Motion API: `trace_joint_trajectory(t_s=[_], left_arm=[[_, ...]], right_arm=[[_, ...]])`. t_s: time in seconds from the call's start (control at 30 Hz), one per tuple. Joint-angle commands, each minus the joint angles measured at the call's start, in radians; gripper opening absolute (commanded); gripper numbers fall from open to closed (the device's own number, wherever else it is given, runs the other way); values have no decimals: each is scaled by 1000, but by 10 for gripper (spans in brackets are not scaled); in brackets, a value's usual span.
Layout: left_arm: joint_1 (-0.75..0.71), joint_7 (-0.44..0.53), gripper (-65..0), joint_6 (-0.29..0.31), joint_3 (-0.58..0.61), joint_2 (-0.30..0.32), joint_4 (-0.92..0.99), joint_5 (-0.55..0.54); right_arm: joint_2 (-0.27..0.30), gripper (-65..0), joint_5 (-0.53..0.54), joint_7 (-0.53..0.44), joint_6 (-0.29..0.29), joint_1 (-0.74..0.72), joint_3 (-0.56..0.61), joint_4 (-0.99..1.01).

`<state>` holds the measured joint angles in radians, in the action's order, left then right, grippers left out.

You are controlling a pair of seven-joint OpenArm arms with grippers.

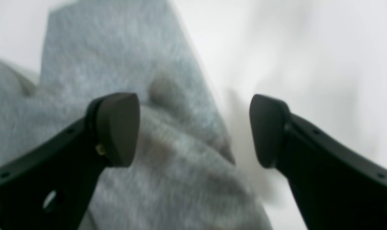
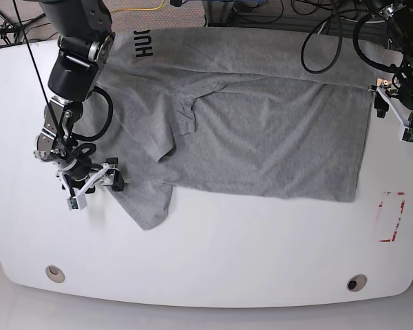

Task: Fold the T-shirt properly
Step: 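Carry the right gripper's hem corner along the shirt side toward the sleeve, then move the left gripper along the shirt side to the opposite corner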

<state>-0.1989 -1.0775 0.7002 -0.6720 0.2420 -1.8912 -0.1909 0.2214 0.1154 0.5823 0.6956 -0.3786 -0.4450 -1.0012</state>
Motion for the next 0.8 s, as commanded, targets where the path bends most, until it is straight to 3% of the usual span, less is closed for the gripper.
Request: trace_joint_trajectory(t_s=[0.0,0.17,0.43,0.77], left_arm=[[8,12,-224,-2,-4,18,-15,-3],[9,12,-224,-2,-5,18,-15,-2],[11,12,-224,-2,-2,18,-15,-2],[11,12,-224,-2,1,18,-15,-2]], right_arm=[[16,-141,17,-55,3,-44,-1,72],[23,-165,8,-94,3,-64,1,144],[-20,-415,-105,-104,3,-84,-1,152],[-55,-461,-176,-101,3,-113,-1,152]])
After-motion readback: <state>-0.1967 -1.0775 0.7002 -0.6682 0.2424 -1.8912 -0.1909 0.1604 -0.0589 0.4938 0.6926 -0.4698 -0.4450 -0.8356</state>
